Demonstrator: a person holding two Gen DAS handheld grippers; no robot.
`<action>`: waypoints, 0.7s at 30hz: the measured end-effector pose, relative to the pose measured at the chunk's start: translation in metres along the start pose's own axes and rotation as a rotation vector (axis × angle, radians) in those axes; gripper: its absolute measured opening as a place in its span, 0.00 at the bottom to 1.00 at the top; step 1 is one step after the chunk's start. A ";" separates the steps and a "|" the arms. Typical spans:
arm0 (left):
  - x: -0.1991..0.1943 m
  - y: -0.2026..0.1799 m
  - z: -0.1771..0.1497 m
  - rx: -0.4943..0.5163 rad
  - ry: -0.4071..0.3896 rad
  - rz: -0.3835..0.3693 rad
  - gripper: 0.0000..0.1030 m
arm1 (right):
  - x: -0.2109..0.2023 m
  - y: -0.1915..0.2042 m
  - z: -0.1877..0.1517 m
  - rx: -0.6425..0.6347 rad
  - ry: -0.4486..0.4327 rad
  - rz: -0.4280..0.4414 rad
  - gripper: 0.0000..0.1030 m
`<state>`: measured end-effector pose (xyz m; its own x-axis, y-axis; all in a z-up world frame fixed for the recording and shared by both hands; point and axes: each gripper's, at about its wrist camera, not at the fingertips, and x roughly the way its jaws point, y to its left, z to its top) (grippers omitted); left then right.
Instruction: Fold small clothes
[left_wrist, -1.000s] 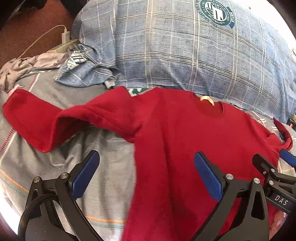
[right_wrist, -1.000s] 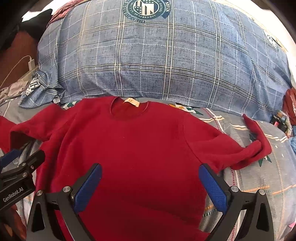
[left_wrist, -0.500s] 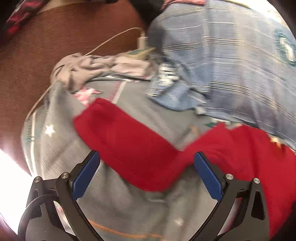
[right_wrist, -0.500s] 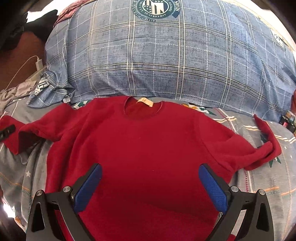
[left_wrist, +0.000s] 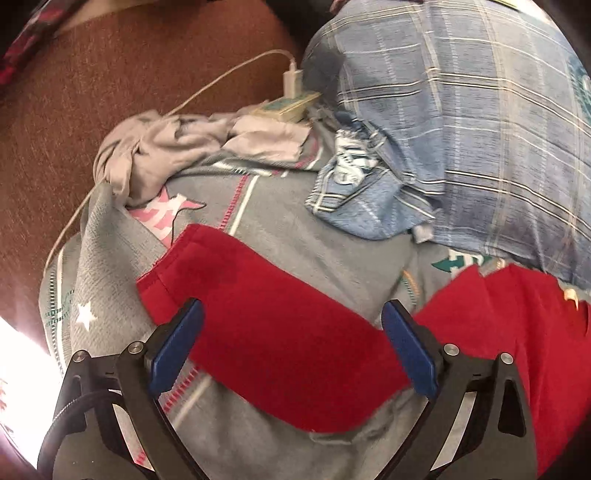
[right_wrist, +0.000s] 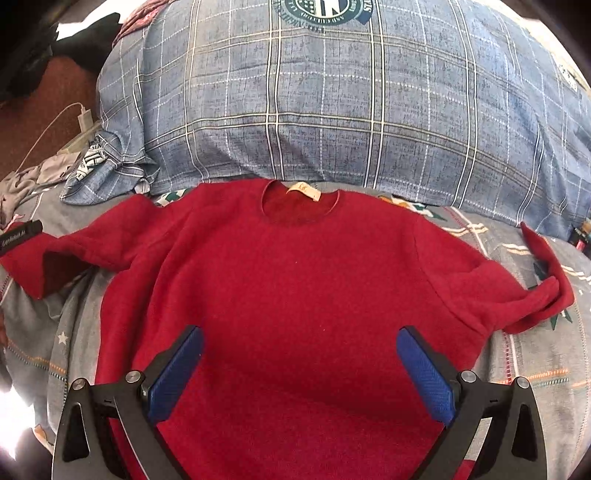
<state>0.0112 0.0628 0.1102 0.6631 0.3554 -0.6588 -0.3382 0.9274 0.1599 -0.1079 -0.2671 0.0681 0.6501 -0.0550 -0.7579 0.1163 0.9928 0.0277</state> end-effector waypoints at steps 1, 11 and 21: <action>0.006 0.006 0.001 -0.011 0.020 0.007 0.95 | 0.001 0.000 -0.001 0.001 0.001 0.001 1.00; 0.029 0.020 0.007 -0.046 0.036 -0.034 0.62 | 0.009 -0.002 -0.005 0.020 0.026 0.019 1.00; 0.024 0.007 0.002 -0.007 0.074 0.013 0.12 | -0.009 -0.011 -0.002 0.036 -0.034 0.070 0.91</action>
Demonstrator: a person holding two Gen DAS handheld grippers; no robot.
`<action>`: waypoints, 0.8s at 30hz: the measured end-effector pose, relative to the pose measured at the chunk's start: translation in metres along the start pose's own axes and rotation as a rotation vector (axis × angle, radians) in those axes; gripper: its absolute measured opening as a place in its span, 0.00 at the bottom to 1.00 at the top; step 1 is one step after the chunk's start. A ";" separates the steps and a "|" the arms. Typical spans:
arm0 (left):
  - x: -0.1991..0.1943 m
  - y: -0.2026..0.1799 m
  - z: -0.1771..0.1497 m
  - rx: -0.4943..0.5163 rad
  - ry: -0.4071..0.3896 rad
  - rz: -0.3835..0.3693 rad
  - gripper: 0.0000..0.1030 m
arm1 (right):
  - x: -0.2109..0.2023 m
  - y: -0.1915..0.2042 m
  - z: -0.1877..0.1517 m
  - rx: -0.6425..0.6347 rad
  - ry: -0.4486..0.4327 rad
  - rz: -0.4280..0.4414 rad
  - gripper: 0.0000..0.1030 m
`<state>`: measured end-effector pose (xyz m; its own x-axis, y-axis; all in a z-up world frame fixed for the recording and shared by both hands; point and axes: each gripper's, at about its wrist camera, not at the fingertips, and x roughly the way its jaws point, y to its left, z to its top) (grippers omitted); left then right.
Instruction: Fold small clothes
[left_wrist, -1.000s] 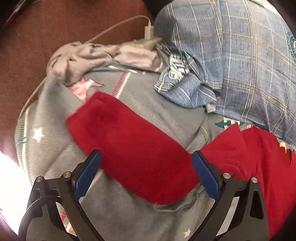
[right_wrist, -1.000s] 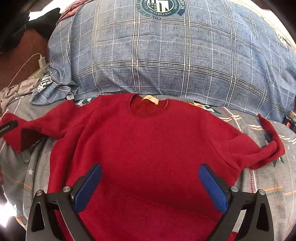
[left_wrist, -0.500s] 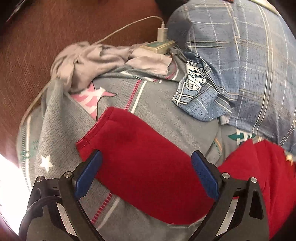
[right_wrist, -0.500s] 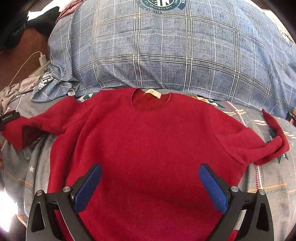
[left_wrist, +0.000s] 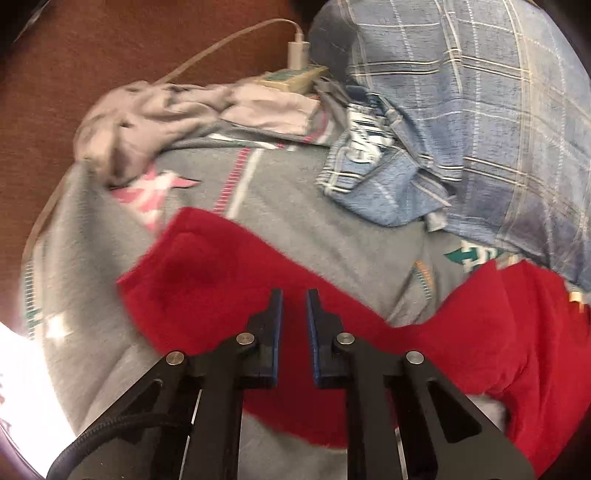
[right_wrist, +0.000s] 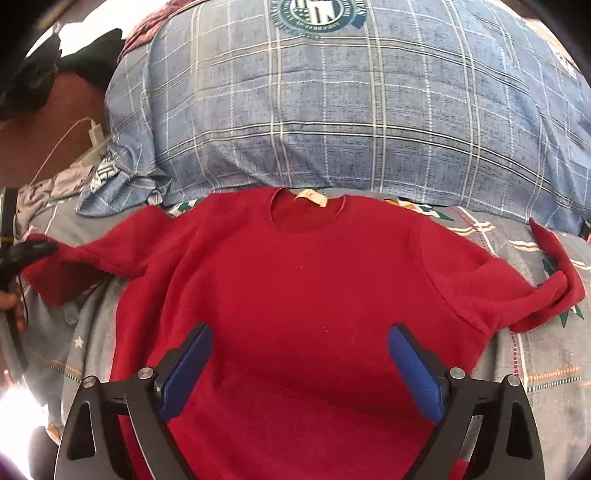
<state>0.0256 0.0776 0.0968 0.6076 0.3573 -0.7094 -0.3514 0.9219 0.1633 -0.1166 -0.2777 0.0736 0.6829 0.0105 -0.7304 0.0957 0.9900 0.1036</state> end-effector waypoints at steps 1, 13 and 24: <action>-0.005 0.000 0.000 -0.001 -0.007 0.038 0.14 | 0.000 -0.002 0.001 0.007 0.001 0.002 0.91; 0.002 0.022 -0.004 -0.018 -0.009 0.126 0.64 | 0.009 0.001 -0.007 0.011 0.054 0.028 0.91; 0.009 0.013 0.012 -0.051 -0.033 0.080 0.74 | 0.010 0.004 -0.008 0.013 0.065 0.025 0.91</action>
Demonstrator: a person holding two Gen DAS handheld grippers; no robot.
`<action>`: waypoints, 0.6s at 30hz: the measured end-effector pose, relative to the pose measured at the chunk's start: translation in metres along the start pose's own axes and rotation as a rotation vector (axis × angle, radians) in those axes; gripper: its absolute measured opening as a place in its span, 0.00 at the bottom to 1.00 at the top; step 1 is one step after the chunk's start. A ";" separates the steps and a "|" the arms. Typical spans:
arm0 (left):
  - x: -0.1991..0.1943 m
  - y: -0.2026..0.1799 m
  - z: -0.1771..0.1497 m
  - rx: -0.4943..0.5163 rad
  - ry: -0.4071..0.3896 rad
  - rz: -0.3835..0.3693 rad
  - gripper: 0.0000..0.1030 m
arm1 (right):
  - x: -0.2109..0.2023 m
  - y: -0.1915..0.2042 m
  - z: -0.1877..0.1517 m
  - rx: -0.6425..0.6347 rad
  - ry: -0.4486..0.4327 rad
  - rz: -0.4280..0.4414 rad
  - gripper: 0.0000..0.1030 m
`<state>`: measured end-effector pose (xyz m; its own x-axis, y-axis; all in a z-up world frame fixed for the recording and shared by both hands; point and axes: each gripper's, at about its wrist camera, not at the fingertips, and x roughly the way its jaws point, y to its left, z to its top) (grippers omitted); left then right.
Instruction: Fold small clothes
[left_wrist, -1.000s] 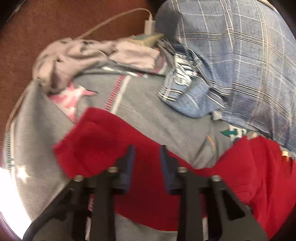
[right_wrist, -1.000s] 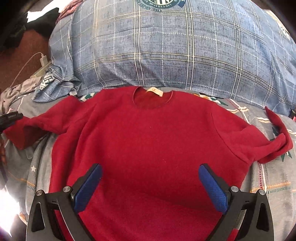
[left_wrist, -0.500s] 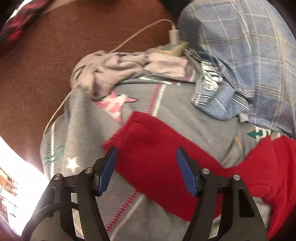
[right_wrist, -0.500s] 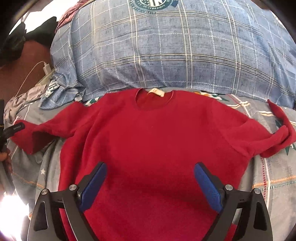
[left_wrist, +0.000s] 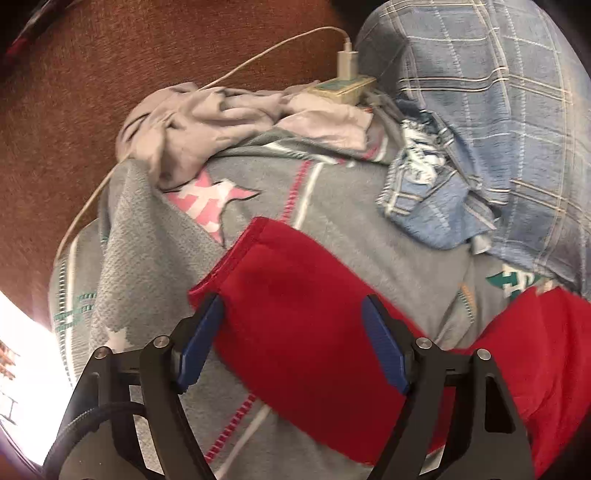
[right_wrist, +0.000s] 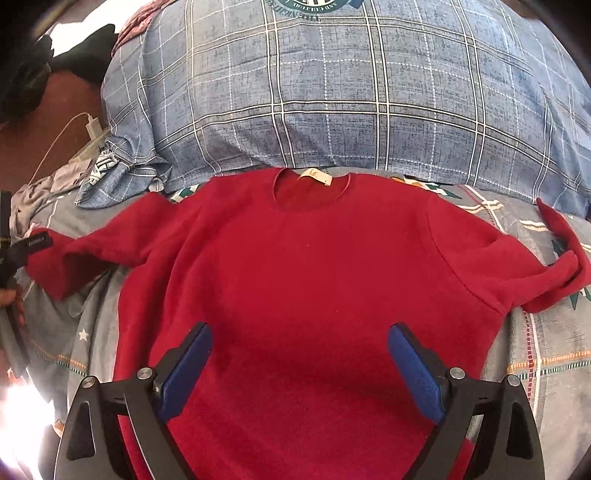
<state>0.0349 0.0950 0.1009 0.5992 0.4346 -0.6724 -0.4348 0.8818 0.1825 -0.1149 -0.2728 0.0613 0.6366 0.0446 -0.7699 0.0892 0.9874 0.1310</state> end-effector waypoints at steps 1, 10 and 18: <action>-0.001 -0.003 0.000 0.009 -0.006 -0.012 0.69 | 0.001 0.000 0.000 0.001 0.002 0.002 0.91; -0.056 -0.027 0.001 0.063 -0.102 -0.179 0.05 | -0.016 -0.010 0.006 0.017 -0.065 0.037 0.79; -0.076 -0.040 0.005 0.051 -0.063 -0.207 0.10 | -0.023 -0.021 0.010 0.089 -0.079 0.131 0.79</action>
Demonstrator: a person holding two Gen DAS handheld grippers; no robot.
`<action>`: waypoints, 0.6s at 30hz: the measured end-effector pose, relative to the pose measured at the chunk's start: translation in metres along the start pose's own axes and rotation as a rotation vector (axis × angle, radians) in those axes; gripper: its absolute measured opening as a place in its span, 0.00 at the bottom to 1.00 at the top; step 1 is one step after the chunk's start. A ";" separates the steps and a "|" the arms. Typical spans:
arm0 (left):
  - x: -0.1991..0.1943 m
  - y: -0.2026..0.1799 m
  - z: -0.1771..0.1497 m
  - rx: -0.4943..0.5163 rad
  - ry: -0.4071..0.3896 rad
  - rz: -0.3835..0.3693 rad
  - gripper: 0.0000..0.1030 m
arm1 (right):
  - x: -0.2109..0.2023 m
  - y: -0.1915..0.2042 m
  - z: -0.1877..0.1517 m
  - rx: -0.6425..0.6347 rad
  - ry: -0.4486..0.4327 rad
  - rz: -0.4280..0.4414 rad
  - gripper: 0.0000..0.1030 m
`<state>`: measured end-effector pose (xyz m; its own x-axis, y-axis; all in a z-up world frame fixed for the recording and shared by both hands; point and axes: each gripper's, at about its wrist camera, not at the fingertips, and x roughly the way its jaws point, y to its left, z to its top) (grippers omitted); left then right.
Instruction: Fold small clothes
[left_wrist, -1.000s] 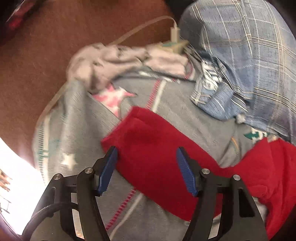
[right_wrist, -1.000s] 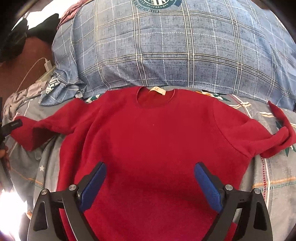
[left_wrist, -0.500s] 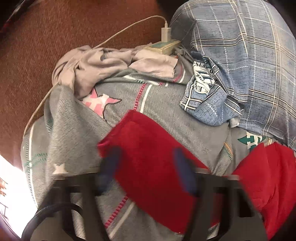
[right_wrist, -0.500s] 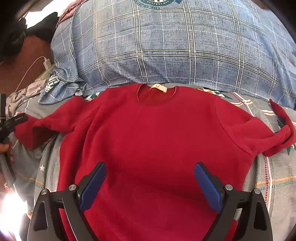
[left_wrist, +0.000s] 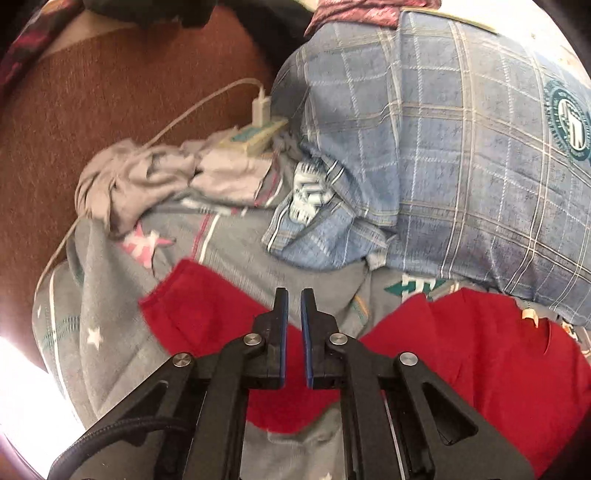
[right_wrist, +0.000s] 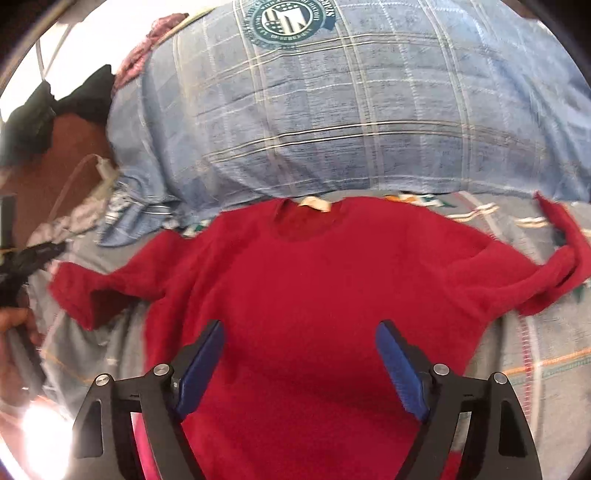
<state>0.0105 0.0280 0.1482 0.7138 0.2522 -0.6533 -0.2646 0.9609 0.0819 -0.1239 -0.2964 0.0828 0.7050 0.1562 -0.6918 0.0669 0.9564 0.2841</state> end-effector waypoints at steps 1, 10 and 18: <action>0.001 0.006 -0.003 -0.016 0.019 -0.006 0.13 | 0.001 0.005 0.001 -0.007 0.009 0.030 0.79; -0.019 0.109 -0.044 -0.207 0.003 0.042 0.53 | 0.030 0.155 0.020 -0.348 0.063 0.336 0.79; -0.012 0.152 -0.067 -0.227 0.016 0.021 0.51 | 0.102 0.321 0.023 -0.562 0.090 0.504 0.61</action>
<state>-0.0811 0.1634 0.1181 0.6967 0.2685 -0.6653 -0.4200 0.9044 -0.0748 -0.0148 0.0212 0.1186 0.4929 0.6042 -0.6260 -0.6348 0.7418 0.2162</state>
